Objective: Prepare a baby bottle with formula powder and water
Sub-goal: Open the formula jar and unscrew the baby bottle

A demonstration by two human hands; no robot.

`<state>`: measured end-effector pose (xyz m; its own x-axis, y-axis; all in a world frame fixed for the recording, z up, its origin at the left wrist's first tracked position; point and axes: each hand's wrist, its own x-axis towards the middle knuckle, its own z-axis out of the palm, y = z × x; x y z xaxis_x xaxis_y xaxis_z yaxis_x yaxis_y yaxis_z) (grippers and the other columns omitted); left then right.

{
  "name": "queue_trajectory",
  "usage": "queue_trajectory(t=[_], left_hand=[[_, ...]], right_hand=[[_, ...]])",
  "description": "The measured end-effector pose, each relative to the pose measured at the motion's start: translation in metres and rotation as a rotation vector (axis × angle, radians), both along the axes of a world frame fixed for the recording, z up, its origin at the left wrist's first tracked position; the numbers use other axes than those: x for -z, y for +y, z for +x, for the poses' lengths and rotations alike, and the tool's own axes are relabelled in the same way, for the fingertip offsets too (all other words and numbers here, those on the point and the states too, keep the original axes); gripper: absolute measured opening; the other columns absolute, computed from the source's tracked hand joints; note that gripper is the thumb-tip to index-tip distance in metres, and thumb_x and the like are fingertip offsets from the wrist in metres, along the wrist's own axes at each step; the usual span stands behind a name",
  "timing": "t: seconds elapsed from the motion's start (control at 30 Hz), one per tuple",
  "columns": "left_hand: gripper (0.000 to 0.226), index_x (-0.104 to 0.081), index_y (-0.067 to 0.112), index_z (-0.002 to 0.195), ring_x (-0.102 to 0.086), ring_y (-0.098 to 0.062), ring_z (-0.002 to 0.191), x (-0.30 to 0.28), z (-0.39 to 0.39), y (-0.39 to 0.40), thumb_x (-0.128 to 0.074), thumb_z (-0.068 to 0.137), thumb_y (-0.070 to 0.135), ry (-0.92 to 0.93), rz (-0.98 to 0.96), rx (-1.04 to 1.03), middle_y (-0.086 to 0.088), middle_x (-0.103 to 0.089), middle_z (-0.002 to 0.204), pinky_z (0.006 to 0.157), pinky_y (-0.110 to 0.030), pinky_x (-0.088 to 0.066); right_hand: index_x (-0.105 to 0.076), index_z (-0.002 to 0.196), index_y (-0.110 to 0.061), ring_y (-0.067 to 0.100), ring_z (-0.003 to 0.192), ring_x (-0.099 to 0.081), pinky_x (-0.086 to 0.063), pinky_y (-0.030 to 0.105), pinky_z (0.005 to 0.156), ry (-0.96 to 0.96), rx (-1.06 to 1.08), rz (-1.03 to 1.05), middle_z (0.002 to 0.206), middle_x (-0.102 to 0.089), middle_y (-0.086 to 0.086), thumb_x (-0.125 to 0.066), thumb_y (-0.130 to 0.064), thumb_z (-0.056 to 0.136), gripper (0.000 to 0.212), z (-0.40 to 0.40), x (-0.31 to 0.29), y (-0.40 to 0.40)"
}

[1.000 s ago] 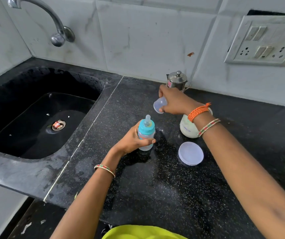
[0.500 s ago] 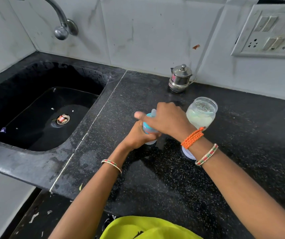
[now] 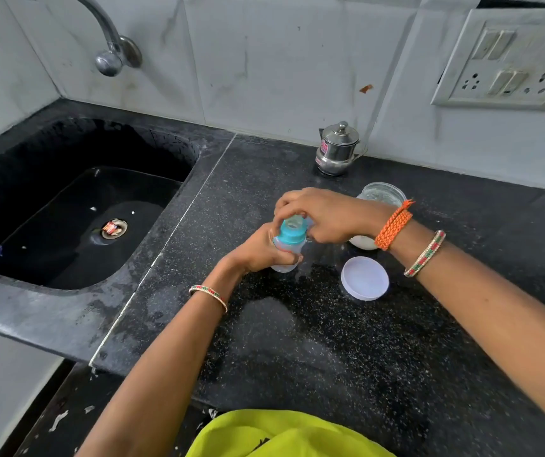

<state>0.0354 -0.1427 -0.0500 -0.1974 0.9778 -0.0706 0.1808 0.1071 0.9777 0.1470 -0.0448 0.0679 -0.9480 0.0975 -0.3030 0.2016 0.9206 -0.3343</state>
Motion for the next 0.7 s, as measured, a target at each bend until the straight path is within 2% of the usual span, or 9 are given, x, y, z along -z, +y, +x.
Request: queue_trajectory(t=[0.03,0.1,0.2,0.27,0.37,0.5,0.53,0.6,0.7], left_hand=[[0.035,-0.056,0.015,0.090,-0.054,-0.003,0.072,0.000,0.001,0.002,-0.071,0.067,-0.007,-0.006,0.001,-0.010,0.003,-0.056,0.080,0.068,-0.015,-0.046],[0.038,-0.053,0.019,0.085,-0.054,0.005,0.064,0.001,0.004,0.003,-0.068,0.070,-0.013,-0.016,0.020,-0.031,0.007,-0.055,0.075,0.063,-0.011,-0.044],[0.031,-0.052,0.019,0.083,-0.053,0.005,0.062,0.002,0.006,-0.002,-0.066,0.065,-0.001,-0.020,0.043,-0.041,0.009,-0.056,0.073,0.063,-0.013,-0.046],[0.027,-0.053,0.015,0.084,-0.053,0.003,0.063,0.004,0.006,-0.003,-0.065,0.064,0.002,-0.032,0.028,-0.049,0.006,-0.056,0.074,0.062,-0.014,-0.046],[0.032,-0.053,0.014,0.085,-0.053,0.002,0.064,0.008,0.003,0.000,-0.069,0.070,-0.009,-0.050,0.008,-0.068,0.004,-0.056,0.076,0.062,-0.014,-0.047],[0.033,-0.054,0.013,0.088,-0.055,0.002,0.065,0.012,0.000,0.001,-0.066,0.073,-0.014,-0.028,0.004,-0.041,0.002,-0.057,0.078,0.065,-0.015,-0.048],[0.032,-0.055,0.013,0.088,-0.055,0.002,0.065,0.010,0.000,0.000,-0.067,0.074,-0.013,-0.018,0.001,-0.035,0.002,-0.057,0.078,0.065,-0.014,-0.048],[0.032,-0.056,0.013,0.089,-0.056,0.000,0.068,0.010,-0.001,0.001,-0.068,0.074,-0.012,-0.001,-0.001,-0.022,0.002,-0.057,0.079,0.067,-0.015,-0.049],[0.033,-0.054,0.014,0.090,-0.055,0.002,0.069,0.008,-0.004,0.001,-0.071,0.073,-0.009,0.021,0.006,-0.013,0.002,-0.057,0.081,0.066,-0.015,-0.048]], right_hand=[[-0.056,0.122,-0.029,0.014,0.109,-0.050,-0.043,0.041,0.095,-0.010,0.001,-0.024,0.121,-0.052,-0.001,-0.066,-0.011,0.075,0.052,0.000,-0.002,-0.001],[-0.043,0.133,-0.031,0.017,0.112,-0.050,-0.043,0.037,0.095,0.030,0.067,-0.014,0.127,-0.050,0.002,-0.068,-0.032,0.077,0.061,0.000,-0.003,-0.010],[-0.040,0.130,-0.019,0.031,0.106,-0.054,-0.041,0.038,0.081,0.037,0.257,0.235,0.120,-0.052,0.010,-0.062,-0.063,0.076,0.073,-0.001,0.002,-0.022],[-0.049,0.119,-0.012,0.034,0.103,-0.056,-0.038,0.033,0.073,0.046,0.296,0.292,0.115,-0.054,0.013,-0.064,-0.056,0.079,0.061,-0.004,0.006,-0.027],[-0.057,0.117,-0.020,0.031,0.103,-0.057,-0.037,0.030,0.070,0.069,0.258,0.217,0.116,-0.054,0.011,-0.070,-0.026,0.080,0.040,-0.009,0.006,-0.025],[-0.063,0.106,-0.032,0.021,0.078,-0.057,-0.044,0.026,0.055,0.098,0.258,0.112,0.095,-0.052,0.000,-0.065,-0.002,0.073,0.044,-0.006,0.004,-0.021],[-0.065,0.100,-0.031,0.020,0.075,-0.057,-0.048,0.030,0.056,0.119,0.233,0.090,0.090,-0.054,-0.002,-0.063,0.001,0.072,0.043,-0.007,0.004,-0.021],[-0.068,0.089,-0.026,0.019,0.081,-0.058,-0.055,0.041,0.068,0.143,0.164,0.054,0.091,-0.059,-0.003,-0.061,0.004,0.070,0.036,-0.008,0.000,-0.020],[-0.065,0.095,-0.023,0.017,0.091,-0.053,-0.051,0.043,0.080,0.069,0.101,0.039,0.098,-0.054,-0.003,-0.066,-0.008,0.074,0.026,-0.010,-0.005,-0.020]])
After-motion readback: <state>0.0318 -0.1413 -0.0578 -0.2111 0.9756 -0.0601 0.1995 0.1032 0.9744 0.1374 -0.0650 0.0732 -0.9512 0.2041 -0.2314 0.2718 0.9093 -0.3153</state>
